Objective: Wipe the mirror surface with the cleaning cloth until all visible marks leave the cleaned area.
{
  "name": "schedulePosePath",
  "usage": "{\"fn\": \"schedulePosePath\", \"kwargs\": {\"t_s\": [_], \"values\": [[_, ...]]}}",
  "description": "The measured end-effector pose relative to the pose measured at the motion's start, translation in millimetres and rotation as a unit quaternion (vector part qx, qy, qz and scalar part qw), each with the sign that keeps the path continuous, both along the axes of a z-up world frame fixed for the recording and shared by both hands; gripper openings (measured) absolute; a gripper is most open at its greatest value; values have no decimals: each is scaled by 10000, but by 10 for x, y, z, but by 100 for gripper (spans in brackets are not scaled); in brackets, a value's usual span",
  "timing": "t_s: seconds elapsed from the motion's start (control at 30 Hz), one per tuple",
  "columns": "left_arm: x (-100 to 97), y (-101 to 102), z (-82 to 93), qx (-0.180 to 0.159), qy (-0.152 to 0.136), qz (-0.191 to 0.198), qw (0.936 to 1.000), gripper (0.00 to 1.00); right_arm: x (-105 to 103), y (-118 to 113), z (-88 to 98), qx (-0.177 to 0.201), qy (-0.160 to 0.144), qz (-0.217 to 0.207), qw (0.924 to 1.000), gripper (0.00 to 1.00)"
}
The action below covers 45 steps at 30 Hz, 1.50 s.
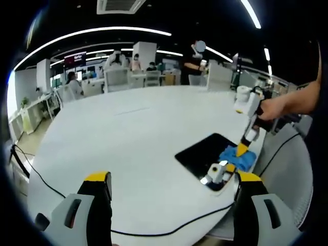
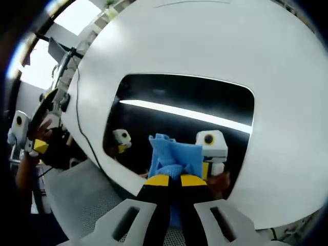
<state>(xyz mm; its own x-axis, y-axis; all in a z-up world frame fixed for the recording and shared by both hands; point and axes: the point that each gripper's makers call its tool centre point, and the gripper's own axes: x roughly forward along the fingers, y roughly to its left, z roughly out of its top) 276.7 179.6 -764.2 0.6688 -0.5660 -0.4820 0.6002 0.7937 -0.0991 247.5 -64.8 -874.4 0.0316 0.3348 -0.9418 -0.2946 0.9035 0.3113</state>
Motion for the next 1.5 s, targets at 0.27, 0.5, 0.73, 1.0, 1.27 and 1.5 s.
{"fn": "schedulePosePath", "kwargs": {"t_s": [0.27, 0.5, 0.73, 1.0, 1.27, 1.5], "values": [[-51, 40, -19, 9, 13, 30, 10000, 100, 0, -12, 3, 68, -36, 8, 10000, 0], [-76, 51, -33, 38, 43, 43, 10000, 100, 25, -235, -1, 25, -42, -82, 10000, 0], [-70, 31, -34, 42, 26, 19, 10000, 100, 10, -465, 19, -65, -31, -195, 9998, 0], [-64, 35, -28, 53, 41, 17, 10000, 100, 18, -541, 16, -115, -46, -213, 9997, 0], [-42, 60, -23, 55, 35, 33, 10000, 100, 62, -537, 2, -150, -23, -210, 9997, 0], [-44, 67, -45, 25, 50, 64, 10000, 100, 251, -544, 1, -236, -58, -187, 9995, 0]]}}
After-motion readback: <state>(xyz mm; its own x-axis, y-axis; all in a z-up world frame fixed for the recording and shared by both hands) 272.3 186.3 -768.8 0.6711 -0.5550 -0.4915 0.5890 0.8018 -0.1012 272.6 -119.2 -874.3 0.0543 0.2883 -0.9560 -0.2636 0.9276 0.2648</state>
